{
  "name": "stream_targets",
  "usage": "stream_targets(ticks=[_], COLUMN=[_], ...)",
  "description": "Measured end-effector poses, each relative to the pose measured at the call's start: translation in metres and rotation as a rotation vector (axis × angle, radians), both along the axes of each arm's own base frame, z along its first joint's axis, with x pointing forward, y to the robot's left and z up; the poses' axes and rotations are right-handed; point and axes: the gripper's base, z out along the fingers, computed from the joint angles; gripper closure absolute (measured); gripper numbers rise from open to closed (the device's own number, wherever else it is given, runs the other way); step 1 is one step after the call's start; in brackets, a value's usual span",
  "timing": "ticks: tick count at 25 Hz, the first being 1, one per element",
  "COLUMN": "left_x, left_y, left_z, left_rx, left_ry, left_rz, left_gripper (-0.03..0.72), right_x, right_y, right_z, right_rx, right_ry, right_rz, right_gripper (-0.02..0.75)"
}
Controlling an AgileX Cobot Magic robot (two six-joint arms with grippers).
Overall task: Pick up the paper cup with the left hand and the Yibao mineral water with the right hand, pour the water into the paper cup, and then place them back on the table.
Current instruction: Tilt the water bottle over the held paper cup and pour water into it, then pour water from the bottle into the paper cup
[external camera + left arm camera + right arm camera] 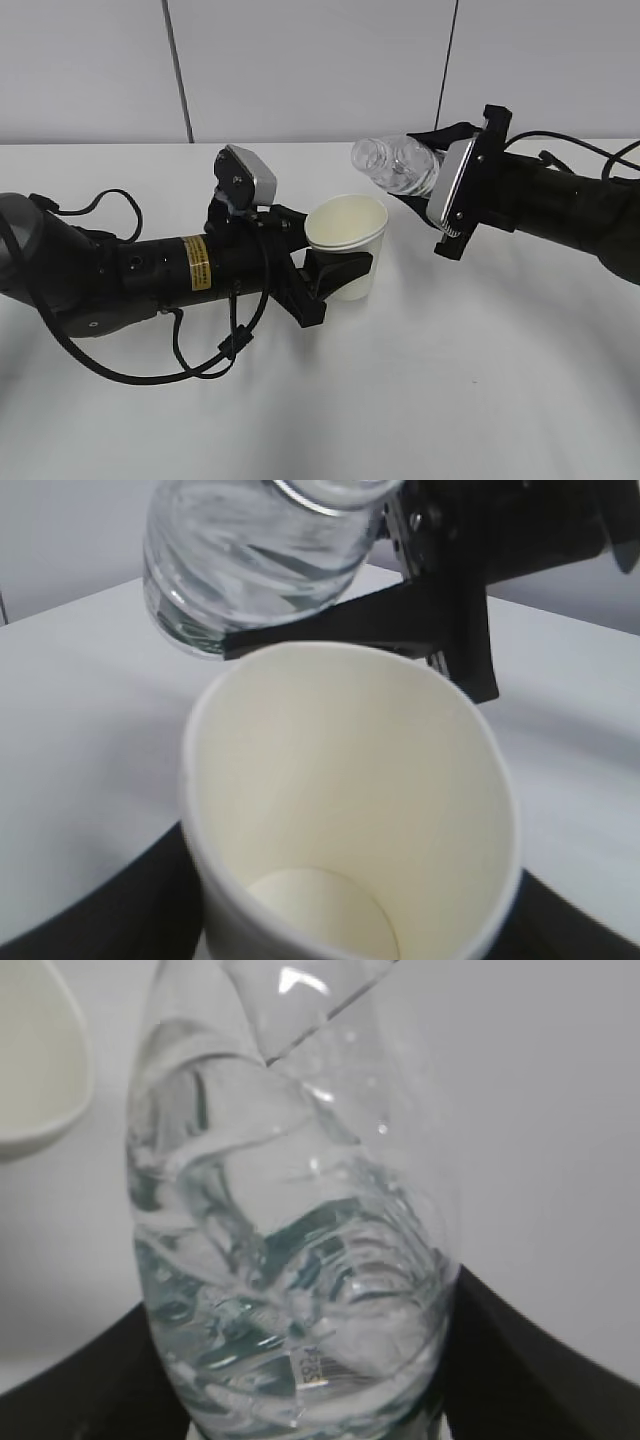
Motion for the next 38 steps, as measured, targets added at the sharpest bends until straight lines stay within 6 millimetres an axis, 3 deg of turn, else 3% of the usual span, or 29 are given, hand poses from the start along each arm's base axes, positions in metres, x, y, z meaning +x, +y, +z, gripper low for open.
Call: stream_targets(ticks=[22,30,38], left_x=[0.0,0.0,0.0], left_y=[0.0,0.0,0.0], left_z=[0.0,0.0,0.0], left_rx=[0.002,0.002,0.003], left_ry=[0.001,0.002,0.001], left_rz=[0.003,0.004,0.002], left_gripper=[0.272,0.272,0.272], right_x=[0.0,-0.002,-0.002], right_y=[0.0,0.0,0.0], right_z=[0.0,0.013,0.013], right_rx=[-0.19,-0.209,-0.278], right_ry=[-0.142,-0.193,-0.246], right_rz=[0.052,0.051,0.066], right_gripper=[0.261,0.261,0.261])
